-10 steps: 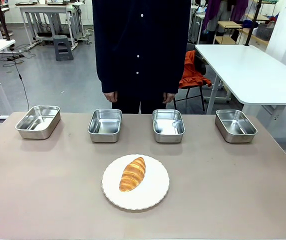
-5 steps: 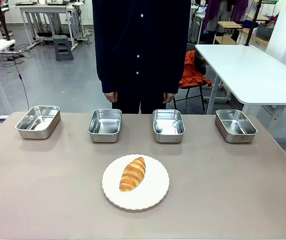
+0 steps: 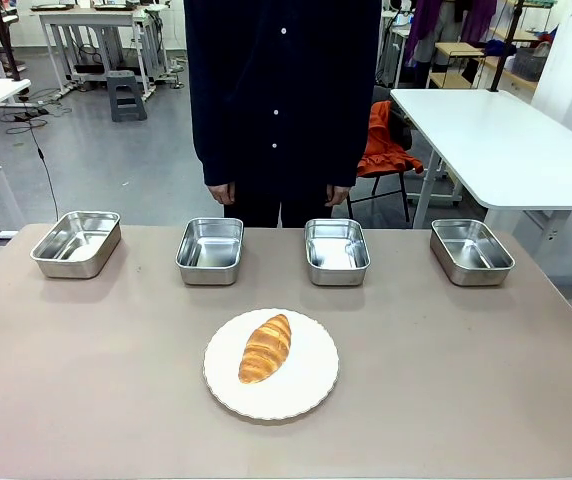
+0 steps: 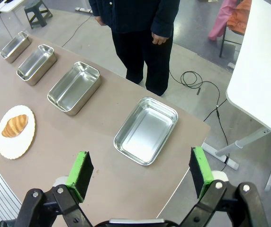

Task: Place the bread in the container.
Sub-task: Place the Butter Roll into the Airtight Container indicated by the human.

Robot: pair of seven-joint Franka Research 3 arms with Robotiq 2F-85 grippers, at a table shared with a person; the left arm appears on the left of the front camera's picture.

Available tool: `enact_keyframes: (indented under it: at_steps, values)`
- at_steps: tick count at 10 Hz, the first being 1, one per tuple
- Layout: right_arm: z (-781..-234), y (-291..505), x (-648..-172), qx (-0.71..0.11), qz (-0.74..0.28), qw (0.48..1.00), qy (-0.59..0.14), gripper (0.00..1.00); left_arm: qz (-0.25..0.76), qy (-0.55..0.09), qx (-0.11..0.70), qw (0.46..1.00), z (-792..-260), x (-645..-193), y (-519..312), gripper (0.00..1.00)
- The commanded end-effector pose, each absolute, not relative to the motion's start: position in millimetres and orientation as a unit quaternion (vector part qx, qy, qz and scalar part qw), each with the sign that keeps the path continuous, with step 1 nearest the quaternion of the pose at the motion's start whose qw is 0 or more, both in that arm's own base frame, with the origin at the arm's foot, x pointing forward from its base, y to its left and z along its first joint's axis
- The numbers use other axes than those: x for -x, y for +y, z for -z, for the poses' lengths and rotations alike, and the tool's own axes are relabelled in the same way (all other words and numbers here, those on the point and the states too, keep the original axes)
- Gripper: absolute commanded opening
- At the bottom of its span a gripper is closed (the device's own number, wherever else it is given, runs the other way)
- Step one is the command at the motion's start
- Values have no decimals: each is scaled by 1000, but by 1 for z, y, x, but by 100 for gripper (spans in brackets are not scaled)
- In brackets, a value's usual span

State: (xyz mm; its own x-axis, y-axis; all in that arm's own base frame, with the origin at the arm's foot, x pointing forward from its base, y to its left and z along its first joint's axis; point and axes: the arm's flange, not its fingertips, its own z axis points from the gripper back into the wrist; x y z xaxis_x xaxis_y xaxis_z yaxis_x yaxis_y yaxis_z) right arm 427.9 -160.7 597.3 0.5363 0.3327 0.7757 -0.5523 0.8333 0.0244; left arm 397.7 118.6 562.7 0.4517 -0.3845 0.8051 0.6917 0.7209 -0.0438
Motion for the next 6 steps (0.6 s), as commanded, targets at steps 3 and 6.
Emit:
enact_keyframes:
  at_steps: [3, 6]
  values:
    - [-596, -161, -428, -143, -256, 862, -414, 100, 324, -413, 186, 830, -563, -397, 119, 100]
    - [-596, -161, -428, -143, -256, 862, -414, 100, 324, -413, 186, 830, -563, -397, 119, 100]
